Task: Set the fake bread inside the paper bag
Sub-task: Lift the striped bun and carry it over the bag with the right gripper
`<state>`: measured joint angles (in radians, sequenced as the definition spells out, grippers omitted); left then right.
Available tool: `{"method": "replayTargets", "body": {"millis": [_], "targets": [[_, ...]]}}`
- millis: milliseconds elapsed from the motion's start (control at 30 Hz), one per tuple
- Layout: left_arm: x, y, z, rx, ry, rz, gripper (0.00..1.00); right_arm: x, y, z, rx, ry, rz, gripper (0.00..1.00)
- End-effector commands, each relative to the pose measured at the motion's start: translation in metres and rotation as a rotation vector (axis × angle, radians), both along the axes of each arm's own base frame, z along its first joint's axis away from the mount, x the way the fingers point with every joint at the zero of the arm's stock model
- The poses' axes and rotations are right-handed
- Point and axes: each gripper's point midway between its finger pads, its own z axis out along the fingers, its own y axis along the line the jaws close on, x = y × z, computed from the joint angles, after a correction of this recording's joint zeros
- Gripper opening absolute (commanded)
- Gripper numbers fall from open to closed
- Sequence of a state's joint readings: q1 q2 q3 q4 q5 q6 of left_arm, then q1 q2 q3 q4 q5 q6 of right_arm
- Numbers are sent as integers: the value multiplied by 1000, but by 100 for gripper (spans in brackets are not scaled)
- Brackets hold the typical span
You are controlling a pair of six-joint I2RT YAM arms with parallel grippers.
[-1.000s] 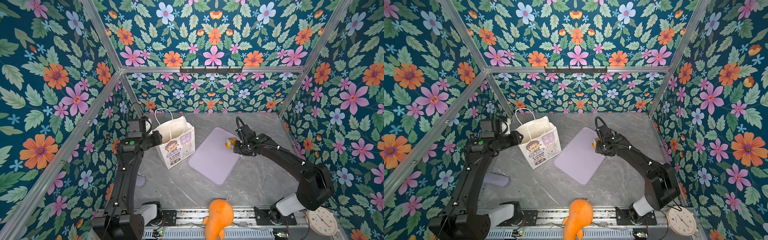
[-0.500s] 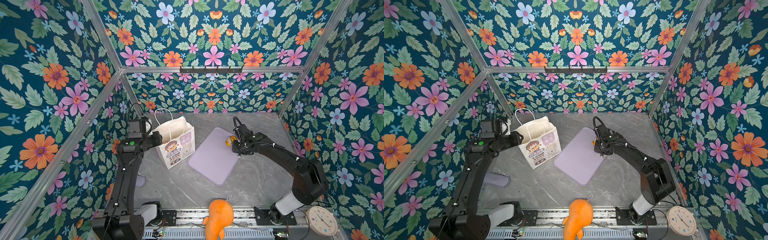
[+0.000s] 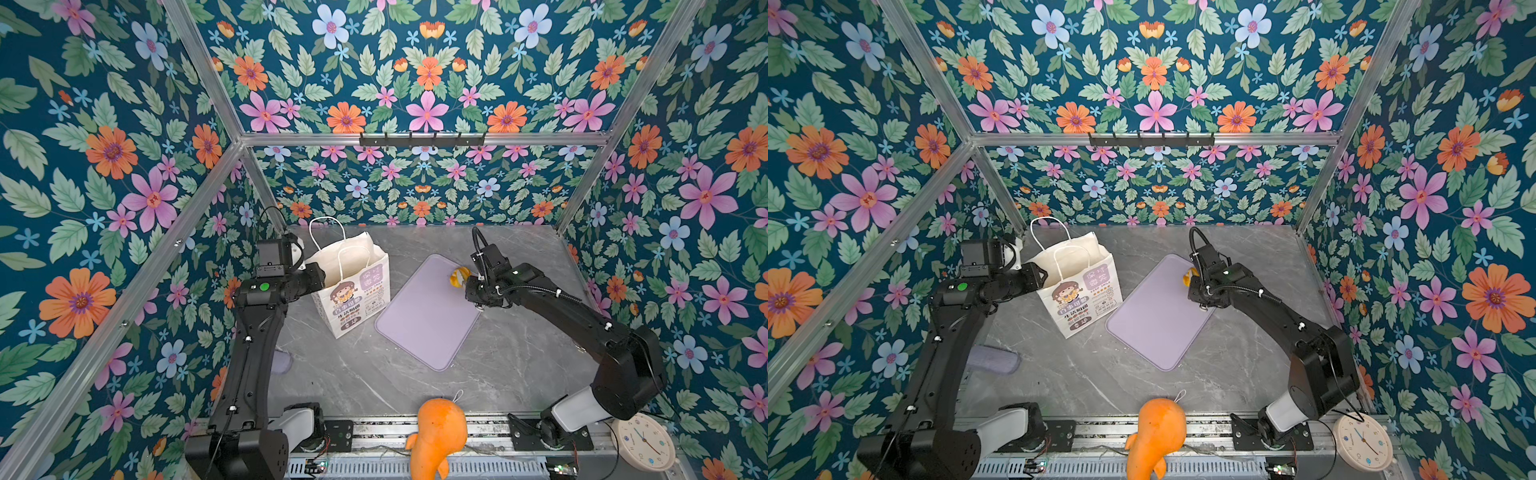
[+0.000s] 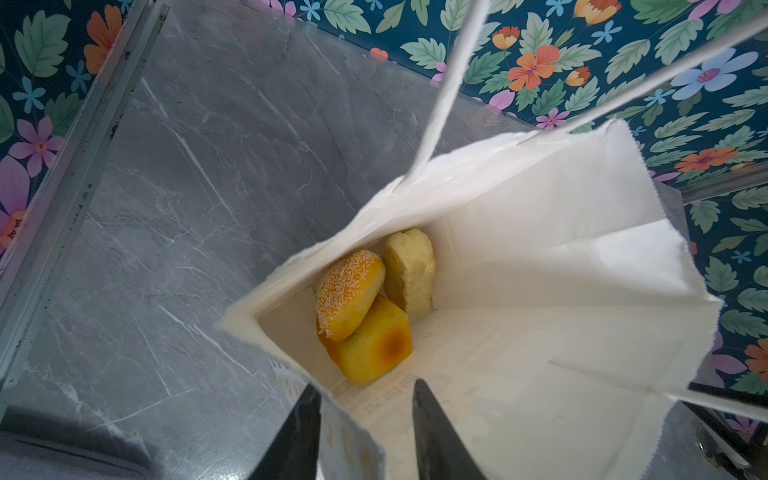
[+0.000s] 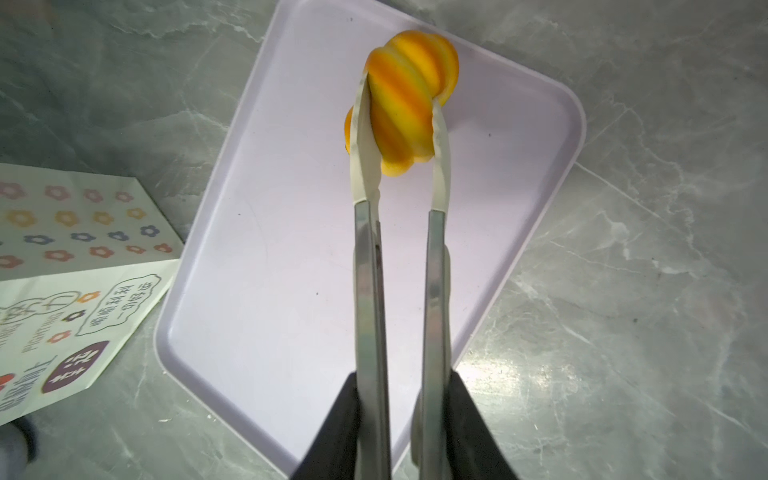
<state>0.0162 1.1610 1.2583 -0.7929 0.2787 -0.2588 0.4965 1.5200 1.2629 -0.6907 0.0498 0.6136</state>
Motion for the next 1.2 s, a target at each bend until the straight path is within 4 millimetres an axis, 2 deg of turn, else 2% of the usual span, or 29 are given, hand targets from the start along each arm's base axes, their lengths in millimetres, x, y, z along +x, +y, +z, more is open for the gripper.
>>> {"method": "replayTargets", "body": {"millis": [0, 167, 500, 633, 733, 833, 933, 1167], "targets": [[3, 0, 4, 2, -21, -7, 38, -1, 11, 25, 42, -53, 68, 29], [3, -1, 4, 1, -22, -9, 38, -9, 36, 72, 73, -128, 226, 28], [3, -2, 6, -6, -27, -10, 38, -30, 94, 189, 250, -331, 520, 28], [2, -3, 6, -10, -26, -12, 38, -38, 122, 219, 320, -366, 617, 28], [3, -3, 6, -13, -26, -13, 38, -41, 141, 235, 365, -382, 676, 28], [3, -3, 6, -15, -25, -13, 38, -43, 160, 242, 390, -384, 725, 28], [2, -3, 6, -13, -25, -14, 38, -38, 179, 231, 377, -349, 755, 28], [1, -3, 6, -13, -24, -14, 38, -34, 205, 220, 362, -298, 800, 28]]}}
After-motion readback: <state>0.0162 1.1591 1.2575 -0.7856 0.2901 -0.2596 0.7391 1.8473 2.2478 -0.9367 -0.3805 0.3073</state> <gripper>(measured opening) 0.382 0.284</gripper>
